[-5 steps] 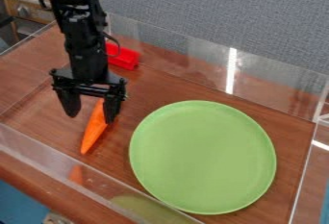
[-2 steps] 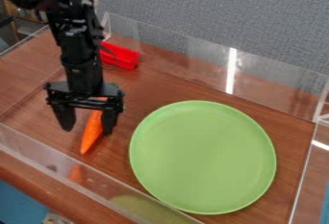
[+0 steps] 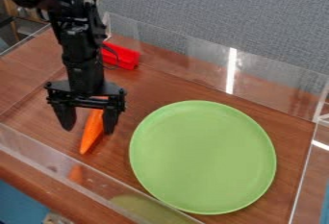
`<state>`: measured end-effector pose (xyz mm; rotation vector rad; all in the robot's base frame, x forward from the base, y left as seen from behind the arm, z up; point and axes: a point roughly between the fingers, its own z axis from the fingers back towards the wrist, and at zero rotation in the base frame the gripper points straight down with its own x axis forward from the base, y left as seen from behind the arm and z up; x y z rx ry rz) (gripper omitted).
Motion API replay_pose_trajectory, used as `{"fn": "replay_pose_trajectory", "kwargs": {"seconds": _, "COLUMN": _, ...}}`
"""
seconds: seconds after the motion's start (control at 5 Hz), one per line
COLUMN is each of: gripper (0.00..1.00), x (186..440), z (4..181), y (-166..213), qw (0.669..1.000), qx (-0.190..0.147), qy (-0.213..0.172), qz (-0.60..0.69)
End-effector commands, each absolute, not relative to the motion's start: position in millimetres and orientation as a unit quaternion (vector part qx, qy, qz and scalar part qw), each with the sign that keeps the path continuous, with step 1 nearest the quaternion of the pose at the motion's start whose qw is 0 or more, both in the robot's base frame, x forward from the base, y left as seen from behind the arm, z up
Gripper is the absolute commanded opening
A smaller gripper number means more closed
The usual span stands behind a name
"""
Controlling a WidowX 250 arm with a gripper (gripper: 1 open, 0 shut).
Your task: Put the carrot on the right side
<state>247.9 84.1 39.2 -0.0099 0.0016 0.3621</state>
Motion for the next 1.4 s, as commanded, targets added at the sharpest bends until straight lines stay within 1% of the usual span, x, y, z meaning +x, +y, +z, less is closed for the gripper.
{"fn": "replay_pose_trajectory", "kwargs": {"seconds": 0.0, "gripper": 1.0, "x": 261.0, "z": 59.8, "y": 89.2, "qw": 0.982, "qx": 0.004, "qy": -0.041, "qz": 0.185}}
{"fn": "replay_pose_trajectory", "kwargs": {"seconds": 0.4, "gripper": 1.0, "x": 265.0, "z": 49.9, "y": 95.8, "qw": 0.986, "qx": 0.007, "qy": -0.046, "qz": 0.161}}
{"fn": "replay_pose_trajectory", "kwargs": {"seconds": 0.6, "gripper": 1.0, "x": 273.5, "z": 52.7, "y": 97.7, "qw": 0.988, "qx": 0.009, "qy": -0.046, "qz": 0.146}}
{"fn": "replay_pose_trajectory", "kwargs": {"seconds": 0.8, "gripper": 1.0, "x": 275.5, "z": 79.5, "y": 104.6, "qw": 0.99, "qx": 0.001, "qy": -0.059, "qz": 0.124}}
{"fn": "replay_pose_trajectory", "kwargs": {"seconds": 1.0, "gripper": 1.0, "x": 279.9, "z": 111.8, "y": 101.5, "qw": 0.987, "qx": -0.008, "qy": -0.084, "qz": 0.135}}
{"fn": "replay_pose_trajectory", "kwargs": {"seconds": 1.2, "gripper": 1.0, "x": 285.1, "z": 144.4, "y": 92.8, "qw": 0.984, "qx": -0.015, "qy": -0.1, "qz": 0.143}}
